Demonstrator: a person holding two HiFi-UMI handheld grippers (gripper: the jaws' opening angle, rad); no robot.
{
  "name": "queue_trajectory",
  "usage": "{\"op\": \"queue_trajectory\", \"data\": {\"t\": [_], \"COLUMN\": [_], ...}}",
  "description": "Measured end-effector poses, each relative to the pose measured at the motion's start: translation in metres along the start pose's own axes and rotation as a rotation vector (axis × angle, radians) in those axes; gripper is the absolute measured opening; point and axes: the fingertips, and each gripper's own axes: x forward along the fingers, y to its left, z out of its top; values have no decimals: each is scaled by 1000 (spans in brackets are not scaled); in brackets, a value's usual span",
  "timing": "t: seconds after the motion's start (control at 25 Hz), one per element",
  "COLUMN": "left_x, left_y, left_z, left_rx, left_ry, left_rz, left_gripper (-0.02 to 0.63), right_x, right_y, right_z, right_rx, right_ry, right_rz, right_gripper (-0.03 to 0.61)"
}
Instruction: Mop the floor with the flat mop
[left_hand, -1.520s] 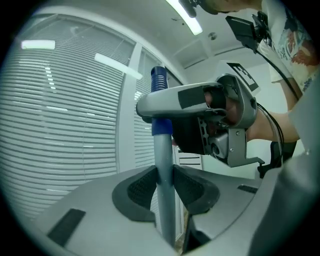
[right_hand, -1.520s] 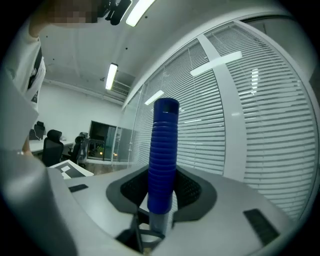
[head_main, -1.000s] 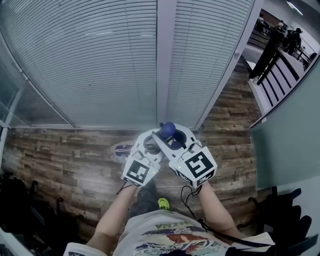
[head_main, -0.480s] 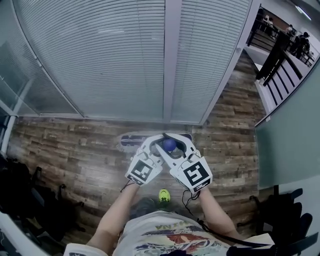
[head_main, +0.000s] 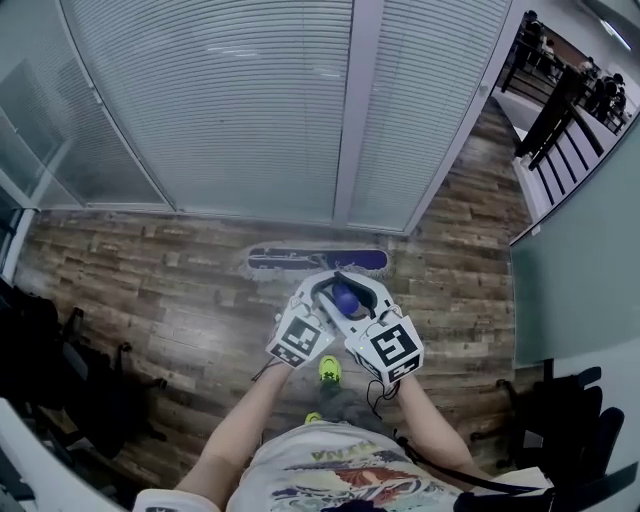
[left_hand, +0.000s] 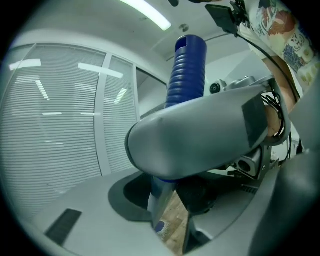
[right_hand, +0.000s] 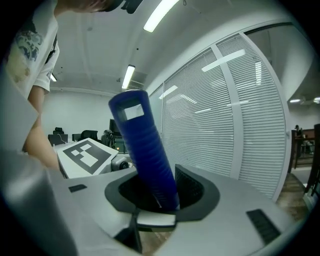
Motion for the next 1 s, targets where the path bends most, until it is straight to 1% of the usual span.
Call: {"op": "queue_trajectory", "data": {"t": [0.16, 0.36, 0.44, 0.56, 0.68, 0.88, 1.0], "left_x": [-35, -71, -81, -93, -95, -98, -101], "left_y": [-30, -64, -75, -94, -119, -163, -198], "left_z": [-24, -47, -54, -58, -58, -55, -54], "left_rx": [-28, -64, -83, -86, -71, -72, -76], "left_ry": [70, 111, 107, 91, 95, 107, 118], "left_rz": [-29, -31, -17, -3, -12, -22, -35], "left_gripper": [117, 135, 140, 140, 140, 143, 146], "right_x": [-12, -26, -33, -47, -69, -110, -142], "right_y": [49, 100, 115, 132, 140, 153, 165], "right_z": [-22, -46, -55, -64, -71, -82, -89], "right_rx": [-11, -6, -17, -23, -12, 3, 17], "right_ry": [52, 86, 98, 107, 100, 94, 90], "right_rz": [26, 56, 64, 61, 46, 46, 53], "right_gripper": [156, 167, 170, 172, 172, 173, 175]}}
